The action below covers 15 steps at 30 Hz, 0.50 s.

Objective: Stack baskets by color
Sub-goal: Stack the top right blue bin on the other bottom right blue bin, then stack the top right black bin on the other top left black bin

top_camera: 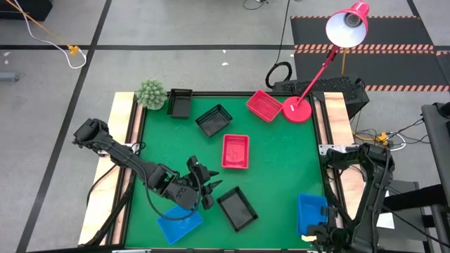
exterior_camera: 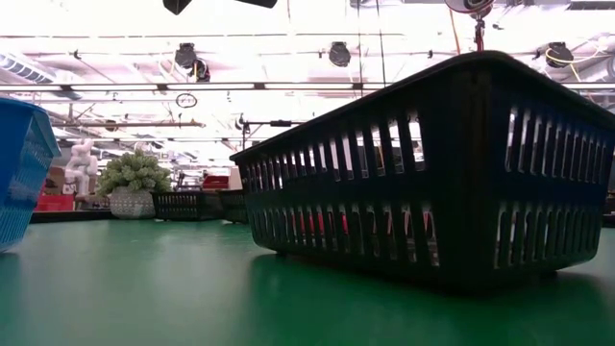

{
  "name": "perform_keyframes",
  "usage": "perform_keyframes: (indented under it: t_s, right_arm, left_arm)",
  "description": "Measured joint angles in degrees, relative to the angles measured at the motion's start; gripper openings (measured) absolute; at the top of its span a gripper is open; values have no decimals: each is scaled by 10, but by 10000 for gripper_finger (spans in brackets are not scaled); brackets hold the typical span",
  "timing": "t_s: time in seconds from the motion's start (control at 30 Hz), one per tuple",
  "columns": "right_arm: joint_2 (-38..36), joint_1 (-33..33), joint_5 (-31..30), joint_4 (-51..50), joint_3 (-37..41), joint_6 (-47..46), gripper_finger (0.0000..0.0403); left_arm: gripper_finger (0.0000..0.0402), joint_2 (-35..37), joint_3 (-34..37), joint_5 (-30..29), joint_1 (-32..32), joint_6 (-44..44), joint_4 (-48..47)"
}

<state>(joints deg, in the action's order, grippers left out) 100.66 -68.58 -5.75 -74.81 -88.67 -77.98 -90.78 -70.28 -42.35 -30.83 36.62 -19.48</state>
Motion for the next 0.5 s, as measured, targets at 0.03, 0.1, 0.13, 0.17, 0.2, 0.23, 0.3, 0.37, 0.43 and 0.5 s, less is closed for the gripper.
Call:
perform_keyframes:
  t_s: [0.03,0.1,0.13,0.17,0.2,0.23,0.3,0.37,0.43,0.5]
  right_arm:
    - [0,0,0,14,7,9,28]
    - [0,0,0,38,22,18,49]
    - [0,0,0,48,28,19,61]
    - [0,0,1,54,33,19,73]
    - [0,0,4,57,37,18,86]
    - [0,0,14,57,40,15,98]
    - [0,0,28,58,42,11,122]
    - [-1,0,31,63,42,10,142]
    - [-6,0,31,76,42,17,157]
    - [-14,0,31,83,42,22,165]
  left_arm:
    - [147,0,0,0,0,0,0]
    - [147,0,0,0,0,1,0]
    - [147,0,0,0,0,1,0]
    - [147,0,0,0,0,2,0]
    - [147,0,0,0,0,2,0]
    - [147,0,0,0,0,4,0]
    - [147,0,0,0,0,8,0]
    - [147,0,0,0,0,11,0]
    - [147,0,0,4,0,14,1]
    - [147,0,0,7,0,17,2]
